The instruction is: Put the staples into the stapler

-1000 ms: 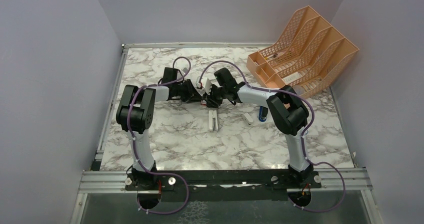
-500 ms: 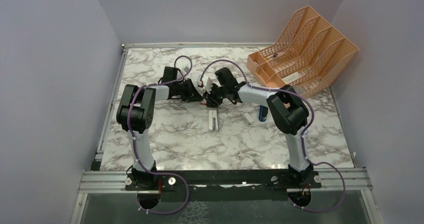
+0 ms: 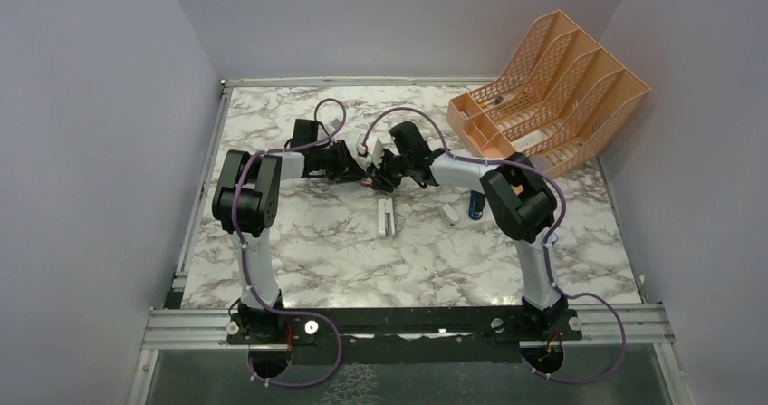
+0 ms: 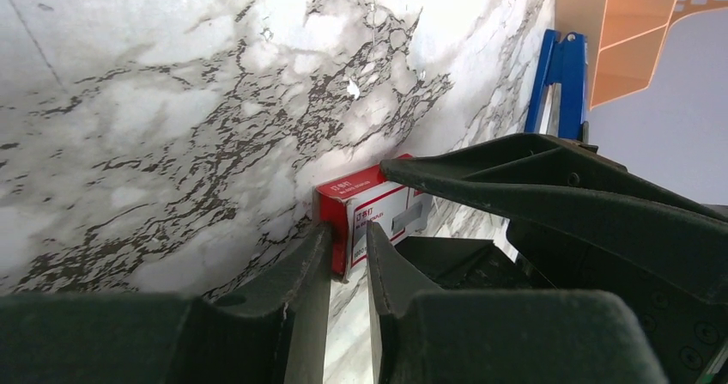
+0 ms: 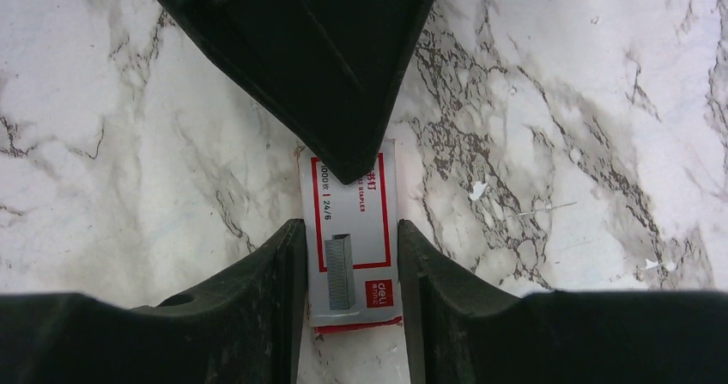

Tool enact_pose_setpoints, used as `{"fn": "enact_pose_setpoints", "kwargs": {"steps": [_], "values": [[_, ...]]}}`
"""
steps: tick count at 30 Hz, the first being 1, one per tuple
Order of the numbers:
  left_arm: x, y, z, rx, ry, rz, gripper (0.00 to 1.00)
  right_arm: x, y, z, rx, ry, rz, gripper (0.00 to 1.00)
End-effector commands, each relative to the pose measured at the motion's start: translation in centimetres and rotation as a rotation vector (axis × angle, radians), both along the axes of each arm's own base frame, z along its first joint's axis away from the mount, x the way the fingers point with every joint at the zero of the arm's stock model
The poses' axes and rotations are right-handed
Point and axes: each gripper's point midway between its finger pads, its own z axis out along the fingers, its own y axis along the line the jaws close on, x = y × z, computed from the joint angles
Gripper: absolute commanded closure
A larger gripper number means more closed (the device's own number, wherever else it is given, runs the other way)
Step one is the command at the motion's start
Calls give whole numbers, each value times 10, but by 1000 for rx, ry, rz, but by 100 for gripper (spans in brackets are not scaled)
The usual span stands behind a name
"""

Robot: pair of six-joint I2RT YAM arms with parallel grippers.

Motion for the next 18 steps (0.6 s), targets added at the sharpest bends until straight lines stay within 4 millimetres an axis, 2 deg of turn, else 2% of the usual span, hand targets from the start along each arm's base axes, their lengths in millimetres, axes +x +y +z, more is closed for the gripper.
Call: {"fn": "enact_pose_setpoints", "kwargs": {"steps": [1, 4, 11, 15, 18], "values": [[-10, -9, 8, -83, 25, -73, 78, 6, 16, 0, 54, -60, 43, 58], [-13, -12, 11, -114, 29, -96, 77, 6, 19, 0, 66, -53, 47, 56], [-13, -8, 2, -97, 50, -88, 76, 8, 21, 5, 84, -36, 22, 53], [-5, -1, 5, -88, 34, -61, 74, 11, 13, 30, 112, -47, -35, 46], [-1, 2, 9, -84, 21, -51, 73, 15, 1, 62, 174, -51, -102, 33]]}}
